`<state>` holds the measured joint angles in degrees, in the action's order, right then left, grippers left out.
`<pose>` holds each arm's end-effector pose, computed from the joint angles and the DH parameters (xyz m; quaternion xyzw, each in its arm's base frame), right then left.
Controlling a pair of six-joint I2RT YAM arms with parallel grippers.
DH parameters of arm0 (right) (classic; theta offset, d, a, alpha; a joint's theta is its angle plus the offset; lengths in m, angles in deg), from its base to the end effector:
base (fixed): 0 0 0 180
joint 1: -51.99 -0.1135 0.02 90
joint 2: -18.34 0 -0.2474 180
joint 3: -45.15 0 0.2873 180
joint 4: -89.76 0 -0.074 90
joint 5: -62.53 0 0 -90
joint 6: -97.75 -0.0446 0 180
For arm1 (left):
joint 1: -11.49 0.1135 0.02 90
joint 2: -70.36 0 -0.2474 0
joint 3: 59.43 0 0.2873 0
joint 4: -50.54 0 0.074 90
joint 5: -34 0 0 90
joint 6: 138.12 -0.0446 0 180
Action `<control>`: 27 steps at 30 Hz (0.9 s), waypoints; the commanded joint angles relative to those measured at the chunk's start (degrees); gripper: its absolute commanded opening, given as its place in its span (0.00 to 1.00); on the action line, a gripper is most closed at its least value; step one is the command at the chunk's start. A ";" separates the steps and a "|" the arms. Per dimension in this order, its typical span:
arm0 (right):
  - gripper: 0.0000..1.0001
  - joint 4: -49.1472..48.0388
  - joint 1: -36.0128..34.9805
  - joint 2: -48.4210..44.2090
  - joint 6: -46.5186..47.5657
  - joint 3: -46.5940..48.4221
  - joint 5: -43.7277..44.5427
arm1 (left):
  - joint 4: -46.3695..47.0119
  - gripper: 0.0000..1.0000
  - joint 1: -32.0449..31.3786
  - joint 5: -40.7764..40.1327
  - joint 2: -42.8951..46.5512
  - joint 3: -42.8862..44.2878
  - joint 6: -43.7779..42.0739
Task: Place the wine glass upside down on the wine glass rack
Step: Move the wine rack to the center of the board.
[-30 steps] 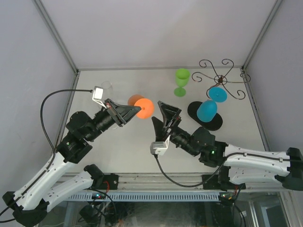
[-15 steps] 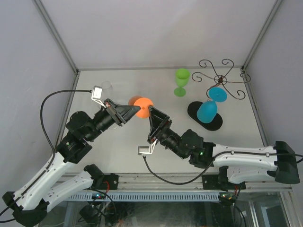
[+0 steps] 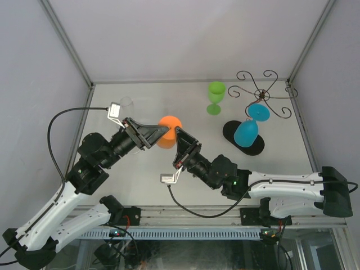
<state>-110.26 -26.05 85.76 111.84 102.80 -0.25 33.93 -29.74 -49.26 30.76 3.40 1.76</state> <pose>0.0863 0.3088 0.3134 -0.6264 0.1690 -0.3151 0.6927 0.1552 -0.1429 0.3982 -0.0063 0.6654 -0.5596 0.4941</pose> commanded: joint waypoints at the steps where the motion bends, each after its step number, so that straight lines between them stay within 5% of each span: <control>1: 0.00 -0.28 -0.36 -2.01 -2.75 2.82 2.28 | 2.03 0.63 -0.25 1.08 2.00 2.94 -4.16; 5: 0.00 6.77 -0.06 -5.71 -11.32 2.83 3.62 | -3.80 0.83 -0.25 -2.16 4.07 5.55 -13.27; 12: 0.00 25.52 0.39 -15.08 -36.75 5.38 2.72 | -9.02 0.99 -0.25 -7.06 7.34 6.00 -30.71; 20: 0.00 42.46 2.93 -22.23 -55.87 10.99 -6.93 | -11.74 1.00 -1.62 -4.97 2.95 8.37 -40.98; 27: 0.00 49.28 6.53 -25.04 -60.35 13.24 -12.87 | -10.61 0.95 -17.92 -16.98 -2.57 9.20 -47.87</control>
<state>-66.05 -20.96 61.91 57.68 113.65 -8.29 21.52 -41.06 -59.03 30.59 9.13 -39.48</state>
